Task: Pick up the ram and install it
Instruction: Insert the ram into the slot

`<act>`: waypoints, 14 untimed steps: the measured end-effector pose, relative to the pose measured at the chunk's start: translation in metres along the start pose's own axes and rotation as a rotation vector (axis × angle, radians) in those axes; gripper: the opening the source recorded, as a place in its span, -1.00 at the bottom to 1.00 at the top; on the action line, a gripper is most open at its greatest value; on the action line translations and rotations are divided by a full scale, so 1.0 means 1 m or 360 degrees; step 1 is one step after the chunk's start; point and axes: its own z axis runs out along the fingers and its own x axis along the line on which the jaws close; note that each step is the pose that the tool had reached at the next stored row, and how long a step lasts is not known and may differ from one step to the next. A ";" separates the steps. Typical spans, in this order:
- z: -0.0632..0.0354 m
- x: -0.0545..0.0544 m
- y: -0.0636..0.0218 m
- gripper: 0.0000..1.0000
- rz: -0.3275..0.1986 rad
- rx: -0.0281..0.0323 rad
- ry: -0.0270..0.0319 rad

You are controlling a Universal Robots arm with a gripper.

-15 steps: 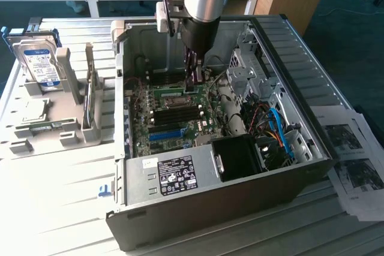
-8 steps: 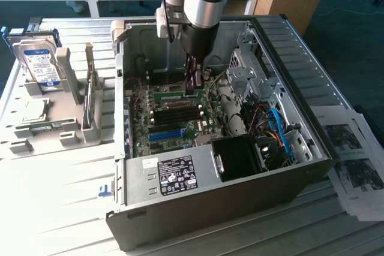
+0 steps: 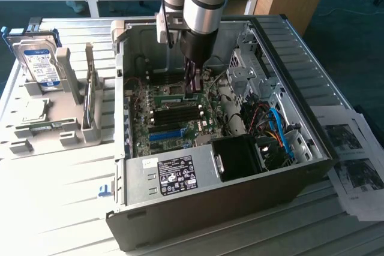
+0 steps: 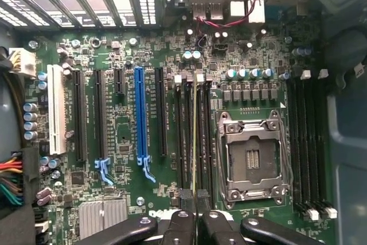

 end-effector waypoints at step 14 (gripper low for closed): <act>0.0145 0.001 -0.0005 -0.76 0.0030 0.00074 -0.00016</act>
